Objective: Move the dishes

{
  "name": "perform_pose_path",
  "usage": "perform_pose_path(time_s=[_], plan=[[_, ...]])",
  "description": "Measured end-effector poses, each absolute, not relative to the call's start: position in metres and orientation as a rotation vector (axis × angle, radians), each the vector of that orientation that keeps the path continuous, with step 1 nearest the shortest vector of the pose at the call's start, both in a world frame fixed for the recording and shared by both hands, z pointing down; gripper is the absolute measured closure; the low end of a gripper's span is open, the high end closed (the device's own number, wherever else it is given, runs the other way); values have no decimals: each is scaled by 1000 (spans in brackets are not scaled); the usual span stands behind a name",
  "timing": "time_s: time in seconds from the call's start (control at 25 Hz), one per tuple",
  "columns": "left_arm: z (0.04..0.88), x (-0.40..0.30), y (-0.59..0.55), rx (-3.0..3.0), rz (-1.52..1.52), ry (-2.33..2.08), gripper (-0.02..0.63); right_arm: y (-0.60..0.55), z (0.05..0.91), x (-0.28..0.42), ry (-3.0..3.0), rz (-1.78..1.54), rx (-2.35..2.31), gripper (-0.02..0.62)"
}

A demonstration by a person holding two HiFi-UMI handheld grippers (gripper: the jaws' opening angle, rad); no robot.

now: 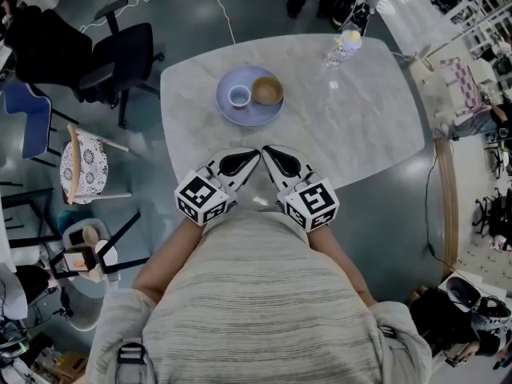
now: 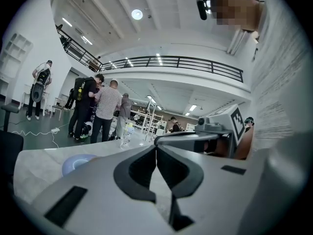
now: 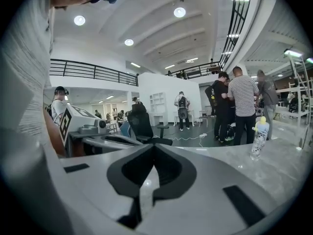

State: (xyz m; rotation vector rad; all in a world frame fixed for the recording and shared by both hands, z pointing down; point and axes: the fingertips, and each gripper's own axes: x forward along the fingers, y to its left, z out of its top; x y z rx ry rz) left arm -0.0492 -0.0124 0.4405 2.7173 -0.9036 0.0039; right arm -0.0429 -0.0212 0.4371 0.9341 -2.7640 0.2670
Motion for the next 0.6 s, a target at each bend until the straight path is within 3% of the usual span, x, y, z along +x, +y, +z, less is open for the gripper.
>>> perform_pose_path(time_s=[0.6], plan=[[438,-50,-17,2709,-3,-903,584,-24,429,-46,-2754,236,921,578]])
